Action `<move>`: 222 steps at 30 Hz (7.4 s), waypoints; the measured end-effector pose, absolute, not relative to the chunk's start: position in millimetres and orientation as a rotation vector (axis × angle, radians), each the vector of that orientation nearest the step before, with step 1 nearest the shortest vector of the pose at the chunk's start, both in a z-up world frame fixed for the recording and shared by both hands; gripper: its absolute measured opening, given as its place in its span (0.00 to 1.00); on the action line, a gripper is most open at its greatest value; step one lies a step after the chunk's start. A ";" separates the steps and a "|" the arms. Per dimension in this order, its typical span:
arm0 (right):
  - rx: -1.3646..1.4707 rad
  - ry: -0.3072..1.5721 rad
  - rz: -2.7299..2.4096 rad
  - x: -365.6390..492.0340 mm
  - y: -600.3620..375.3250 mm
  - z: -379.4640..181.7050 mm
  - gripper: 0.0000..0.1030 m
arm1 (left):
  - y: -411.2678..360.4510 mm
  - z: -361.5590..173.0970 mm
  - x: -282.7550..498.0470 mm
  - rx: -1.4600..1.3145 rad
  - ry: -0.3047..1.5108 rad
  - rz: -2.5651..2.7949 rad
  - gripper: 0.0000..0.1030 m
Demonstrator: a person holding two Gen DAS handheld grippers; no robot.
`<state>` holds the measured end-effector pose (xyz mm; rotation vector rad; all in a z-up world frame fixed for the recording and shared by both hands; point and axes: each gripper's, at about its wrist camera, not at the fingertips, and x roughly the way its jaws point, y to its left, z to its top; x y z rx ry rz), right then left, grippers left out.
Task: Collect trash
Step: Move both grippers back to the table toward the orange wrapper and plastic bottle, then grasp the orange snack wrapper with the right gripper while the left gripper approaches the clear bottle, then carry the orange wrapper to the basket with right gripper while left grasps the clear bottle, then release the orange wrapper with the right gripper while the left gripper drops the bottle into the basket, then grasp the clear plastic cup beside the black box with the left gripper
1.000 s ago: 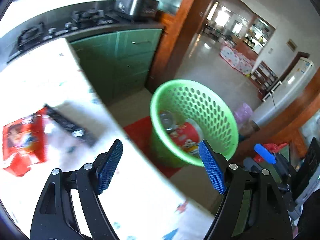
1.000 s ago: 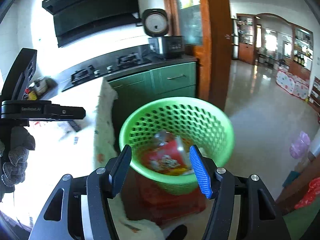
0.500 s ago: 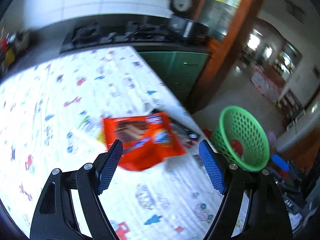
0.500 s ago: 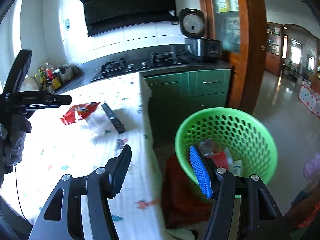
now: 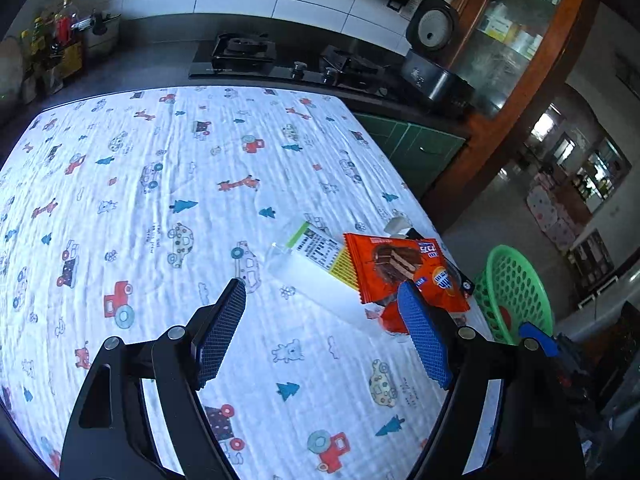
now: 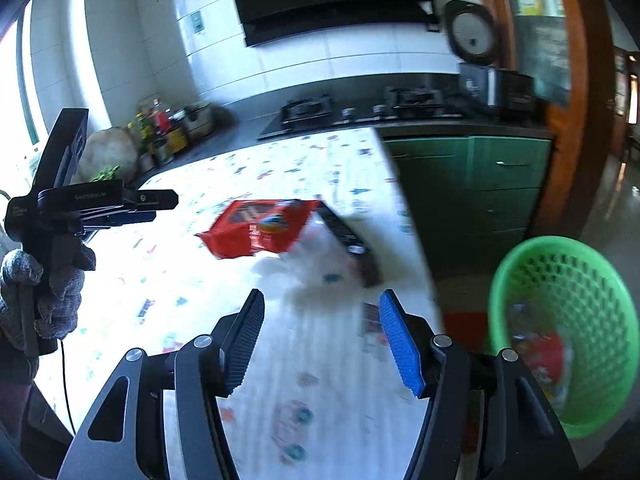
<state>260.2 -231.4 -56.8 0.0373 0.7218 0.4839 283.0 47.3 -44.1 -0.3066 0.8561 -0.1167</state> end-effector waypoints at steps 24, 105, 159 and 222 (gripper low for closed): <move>0.422 0.864 0.548 350.0 -192.8 -85.0 0.49 | 89.2 -62.5 282.9 -0.357 0.881 -0.074 0.75; 0.018 0.484 0.537 247.8 -253.7 21.2 0.04 | 11.7 -107.2 358.8 -0.621 1.065 0.127 0.75; 0.281 0.663 -0.084 283.6 -520.6 -88.9 0.32 | -156.9 19.4 300.6 -0.406 0.883 -0.394 0.42; 0.100 0.609 0.296 236.6 -363.4 -47.7 0.53 | -125.7 -29.0 329.0 -0.044 0.873 -0.310 0.66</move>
